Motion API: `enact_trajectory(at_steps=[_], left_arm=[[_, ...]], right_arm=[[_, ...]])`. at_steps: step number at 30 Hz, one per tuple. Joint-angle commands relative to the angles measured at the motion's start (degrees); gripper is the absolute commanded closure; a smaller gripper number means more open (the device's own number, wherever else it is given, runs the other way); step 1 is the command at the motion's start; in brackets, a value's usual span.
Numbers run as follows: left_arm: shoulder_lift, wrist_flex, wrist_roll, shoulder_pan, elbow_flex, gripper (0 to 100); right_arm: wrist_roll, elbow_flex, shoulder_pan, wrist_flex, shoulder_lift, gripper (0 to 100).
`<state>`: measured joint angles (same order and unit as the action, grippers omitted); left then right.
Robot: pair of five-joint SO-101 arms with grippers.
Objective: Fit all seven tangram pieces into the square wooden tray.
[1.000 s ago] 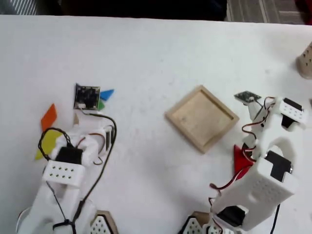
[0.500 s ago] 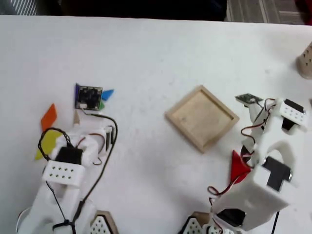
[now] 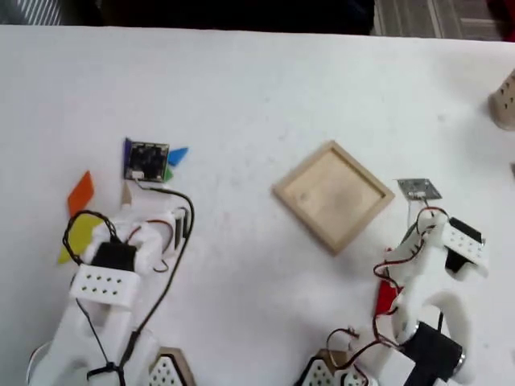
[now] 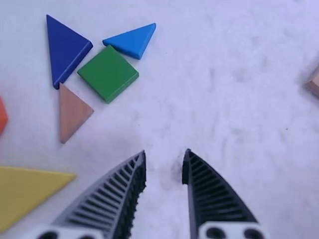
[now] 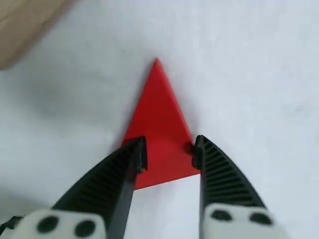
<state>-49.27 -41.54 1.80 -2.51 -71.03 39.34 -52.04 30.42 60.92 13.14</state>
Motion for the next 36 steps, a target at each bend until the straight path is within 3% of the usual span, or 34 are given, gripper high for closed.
enact_trajectory(at_steps=[1,11,19,26,32,36], left_arm=[[0.0,1.4,-0.6,-0.5,0.4,86],[0.0,1.4,-0.6,-0.3,0.3,86],[0.0,1.4,-0.6,-0.3,0.3,86],[0.0,1.4,-0.7,-0.3,0.3,86],[0.0,1.4,-0.7,-0.2,0.3,86],[-0.1,1.3,-0.7,-0.3,0.3,86]], right_arm=[[-1.2,-1.8,1.9,-0.7,0.7,82.7],[1.6,-1.4,2.2,-2.1,0.5,81.2],[8.4,-1.0,10.2,-13.1,0.5,81.2],[8.3,5.5,13.5,-13.3,0.4,81.2],[7.6,11.3,15.3,-2.2,0.5,81.1],[3.1,12.7,15.4,5.8,0.4,81.0]])
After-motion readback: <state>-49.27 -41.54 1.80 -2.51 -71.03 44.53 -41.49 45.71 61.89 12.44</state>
